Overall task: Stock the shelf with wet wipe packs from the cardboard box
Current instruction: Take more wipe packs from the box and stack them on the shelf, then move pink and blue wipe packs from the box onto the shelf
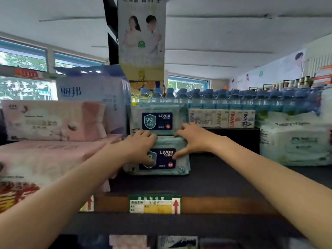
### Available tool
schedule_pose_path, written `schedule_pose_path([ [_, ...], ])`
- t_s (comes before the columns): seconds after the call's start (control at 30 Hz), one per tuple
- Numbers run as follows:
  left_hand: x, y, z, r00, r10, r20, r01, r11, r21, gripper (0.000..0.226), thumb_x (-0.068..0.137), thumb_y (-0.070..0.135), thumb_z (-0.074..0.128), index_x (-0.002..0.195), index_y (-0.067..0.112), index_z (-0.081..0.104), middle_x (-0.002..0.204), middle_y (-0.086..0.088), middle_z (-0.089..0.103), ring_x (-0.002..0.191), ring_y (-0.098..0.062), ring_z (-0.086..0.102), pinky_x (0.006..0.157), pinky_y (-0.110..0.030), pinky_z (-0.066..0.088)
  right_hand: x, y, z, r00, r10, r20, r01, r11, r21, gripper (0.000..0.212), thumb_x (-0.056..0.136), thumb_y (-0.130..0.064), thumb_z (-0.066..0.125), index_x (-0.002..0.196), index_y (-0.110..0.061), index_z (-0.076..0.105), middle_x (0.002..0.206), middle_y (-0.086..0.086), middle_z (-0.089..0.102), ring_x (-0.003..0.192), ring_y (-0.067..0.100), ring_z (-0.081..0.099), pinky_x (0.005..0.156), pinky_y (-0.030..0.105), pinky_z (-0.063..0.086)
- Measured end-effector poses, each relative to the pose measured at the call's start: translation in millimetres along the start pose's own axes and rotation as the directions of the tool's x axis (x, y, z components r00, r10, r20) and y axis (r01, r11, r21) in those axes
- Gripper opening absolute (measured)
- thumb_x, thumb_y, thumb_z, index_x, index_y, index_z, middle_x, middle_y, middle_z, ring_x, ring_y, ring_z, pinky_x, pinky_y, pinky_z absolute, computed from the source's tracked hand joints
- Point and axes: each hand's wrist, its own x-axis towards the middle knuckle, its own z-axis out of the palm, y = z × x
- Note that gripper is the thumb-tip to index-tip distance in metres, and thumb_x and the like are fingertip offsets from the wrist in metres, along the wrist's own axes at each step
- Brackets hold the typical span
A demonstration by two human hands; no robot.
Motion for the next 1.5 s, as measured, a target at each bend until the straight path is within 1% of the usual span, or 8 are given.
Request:
schedule_pose_path([
  [0.2,6.5,25.5,-15.7,1.000,0.021,-0.012,-0.017,0.971,0.237,0.080,0.083,0.028,0.064,0.146,0.020,0.015,0.149,-0.008,0.024,0.139,-0.027,0.021,0.114,-0.047,0.017,-31.8,-8.0,-20.3,0.995,0.025,-0.099,-0.015,0.995,0.102,0.045,0.083,-0.036,0.066,0.119,-0.011,0.053,0.118,0.008,0.054,0.108,0.022,0.052,0.085,0.028,0.040],
  [0.37,-4.6,116.7,-43.5,0.914,0.361,-0.185,-0.366,0.931,0.010,0.088,0.081,0.040,0.064,0.147,0.021,0.010,0.148,-0.009,0.025,0.138,-0.030,0.025,0.112,-0.049,0.021,-140.1,10.5,-39.8,0.903,0.384,-0.194,-0.312,0.895,0.320,0.055,0.086,-0.031,0.063,0.133,-0.013,0.041,0.124,0.007,0.055,0.110,0.022,0.053,0.088,0.029,0.042],
  [0.53,-61.8,245.3,-52.7,0.625,0.639,-0.449,-0.762,0.624,-0.172,0.060,0.087,0.034,0.057,0.138,0.015,0.032,0.137,-0.011,0.040,0.126,-0.033,0.042,0.100,-0.047,0.038,-345.6,9.8,-35.2,0.392,0.918,-0.054,-0.760,0.357,0.544,0.060,0.087,-0.034,0.061,0.137,-0.016,0.033,0.098,-0.003,0.058,0.097,0.017,0.056,0.079,0.030,0.043],
  [0.73,-221.5,413.2,-22.3,0.135,0.958,-0.254,-0.988,0.112,-0.103,0.063,0.088,0.028,0.059,0.140,0.012,0.027,0.134,-0.012,0.041,0.118,-0.032,0.049,0.092,-0.042,0.045,-635.7,-127.6,0.6,-0.227,0.864,0.449,-0.929,-0.331,0.167,0.037,0.091,-0.027,0.057,0.121,-0.006,0.055,0.095,0.002,0.058,0.081,0.014,0.063,0.063,0.024,0.051],
  [1.03,-495.7,554.6,22.1,-0.409,0.909,-0.073,-0.911,-0.412,-0.020,0.054,0.088,0.019,0.051,0.138,0.013,0.031,0.133,-0.010,0.042,0.121,-0.032,0.049,0.094,-0.043,0.039,-878.2,-340.5,8.7,-0.636,0.586,0.502,-0.680,-0.733,-0.007,0.013,0.091,-0.020,0.056,0.089,-0.009,0.062,0.070,0.005,0.058,0.057,0.014,0.051,0.046,0.018,0.040],
  [1.2,-608.0,616.5,64.4,-0.457,0.889,0.036,-0.887,-0.451,-0.100,0.048,0.091,0.025,0.049,0.135,0.012,0.035,0.133,-0.010,0.044,0.121,-0.031,0.048,0.099,-0.043,0.033,-966.8,-396.2,55.1,-0.690,0.407,0.598,-0.561,-0.823,-0.088,0.043,0.093,-0.027,0.053,0.105,0.014,0.060,0.092,0.035,0.057,0.071,0.037,0.053,0.053,0.028,0.034],
  [1.4,-669.8,673.1,105.3,-0.412,0.905,0.103,-0.908,-0.398,-0.131,0.048,0.089,0.015,0.050,0.135,0.011,0.035,0.130,-0.009,0.047,0.116,-0.030,0.051,0.099,-0.041,0.033,-1029.0,-412.6,124.1,-0.819,0.383,0.427,-0.374,-0.921,0.107,0.038,0.089,-0.037,0.057,0.102,-0.001,0.061,0.105,0.018,0.061,0.103,0.033,0.056,0.093,0.038,0.046],
  [1.5,-680.3,687.5,134.1,-0.341,0.934,0.104,-0.934,-0.324,-0.152,0.050,0.089,0.017,0.051,0.136,0.013,0.034,0.135,-0.008,0.043,0.122,-0.028,0.046,0.103,-0.041,0.033,-1040.2,-409.1,182.5,-0.825,0.208,0.525,-0.218,-0.975,0.042,0.090,0.076,-0.058,0.062,0.136,0.004,0.035,0.135,0.018,0.047,0.121,0.035,0.048,0.097,0.039,0.044],
])
